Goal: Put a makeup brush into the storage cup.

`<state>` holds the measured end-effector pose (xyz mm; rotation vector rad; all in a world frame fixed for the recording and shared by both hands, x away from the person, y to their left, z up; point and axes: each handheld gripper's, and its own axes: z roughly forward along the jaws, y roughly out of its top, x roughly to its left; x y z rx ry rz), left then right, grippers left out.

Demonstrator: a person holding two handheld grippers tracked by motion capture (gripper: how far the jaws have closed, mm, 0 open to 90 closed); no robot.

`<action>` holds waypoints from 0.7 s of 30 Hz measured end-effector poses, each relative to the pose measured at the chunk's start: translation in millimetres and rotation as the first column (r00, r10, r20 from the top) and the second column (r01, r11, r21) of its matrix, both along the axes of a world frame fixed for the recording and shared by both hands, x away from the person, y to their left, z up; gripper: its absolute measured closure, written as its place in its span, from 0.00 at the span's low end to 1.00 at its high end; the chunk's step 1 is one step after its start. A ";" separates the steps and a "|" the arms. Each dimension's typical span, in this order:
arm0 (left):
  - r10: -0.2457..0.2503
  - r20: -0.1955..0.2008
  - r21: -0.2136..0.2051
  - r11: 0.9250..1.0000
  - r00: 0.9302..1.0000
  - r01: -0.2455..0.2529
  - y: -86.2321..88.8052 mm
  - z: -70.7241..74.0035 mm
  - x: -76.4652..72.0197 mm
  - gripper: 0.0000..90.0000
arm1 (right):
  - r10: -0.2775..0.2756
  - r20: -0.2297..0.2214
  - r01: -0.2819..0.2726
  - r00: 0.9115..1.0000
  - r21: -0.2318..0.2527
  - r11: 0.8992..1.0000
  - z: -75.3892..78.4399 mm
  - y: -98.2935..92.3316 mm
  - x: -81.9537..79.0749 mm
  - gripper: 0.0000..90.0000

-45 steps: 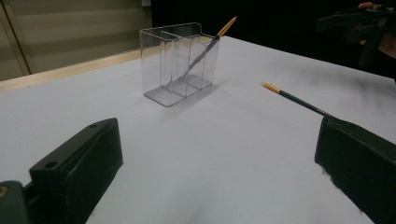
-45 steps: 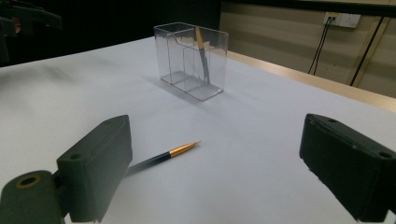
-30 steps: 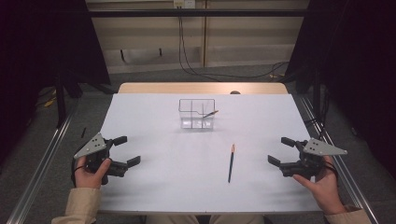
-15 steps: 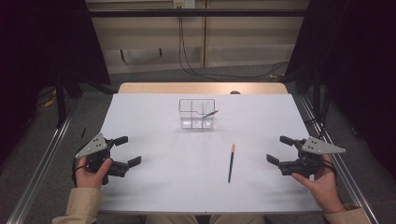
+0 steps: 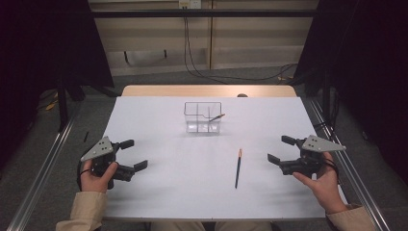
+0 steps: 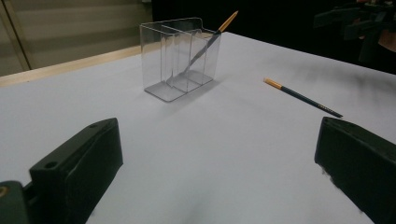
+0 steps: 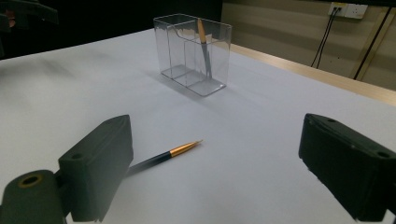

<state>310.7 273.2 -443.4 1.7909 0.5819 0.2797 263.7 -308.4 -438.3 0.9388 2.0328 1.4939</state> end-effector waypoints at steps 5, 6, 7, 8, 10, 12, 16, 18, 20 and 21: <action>-0.003 0.001 -0.005 1.000 1.000 0.003 -0.6 0.2 1.3 0.01 | 0.006 0.008 -0.006 1.000 0.013 1.000 3.7 7.8 8.4 0.10; -0.003 0.002 -0.007 1.000 1.000 0.003 -0.7 0.2 1.5 0.01 | 0.003 0.007 -0.003 1.000 0.014 1.000 4.0 9.4 10.3 0.10; -0.004 0.001 -0.009 1.000 1.000 0.004 -0.6 0.1 1.6 0.01 | 0.005 0.006 -0.005 1.000 0.018 1.000 4.0 11.1 12.2 0.10; -0.007 0.001 -0.004 1.000 1.000 0.007 0.0 -0.2 1.5 0.01 | 0.007 0.006 -0.007 1.000 0.018 1.000 4.1 12.6 14.1 0.10; -0.006 -0.004 -0.004 1.000 1.000 0.006 0.7 -1.0 1.2 0.01 | 0.006 -0.002 -0.006 1.000 0.015 1.000 4.3 15.9 17.4 0.10; -0.007 -0.003 -0.012 1.000 1.000 0.007 1.4 -1.0 1.6 0.01 | 0.006 -0.008 -0.006 1.000 0.003 1.000 4.3 20.2 21.0 0.10; -0.011 -0.001 -0.014 1.000 1.000 0.011 0.6 0.0 2.1 0.01 | 0.014 -0.013 -0.014 1.000 0.016 1.000 3.8 28.8 26.7 0.10; -0.012 -0.001 -0.013 1.000 1.000 0.012 0.4 -0.2 2.1 0.01 | 0.016 -0.015 -0.015 1.000 0.022 1.000 3.4 32.0 29.6 0.10; -0.011 0.000 -0.016 1.000 1.000 0.011 0.9 0.2 2.3 0.01 | 0.019 -0.012 -0.018 1.000 0.024 1.000 3.7 35.7 33.3 0.10; -0.012 0.003 -0.017 1.000 1.000 0.012 1.1 0.5 2.6 0.01 | 0.017 -0.010 -0.017 1.000 0.026 1.000 4.0 37.4 34.7 0.10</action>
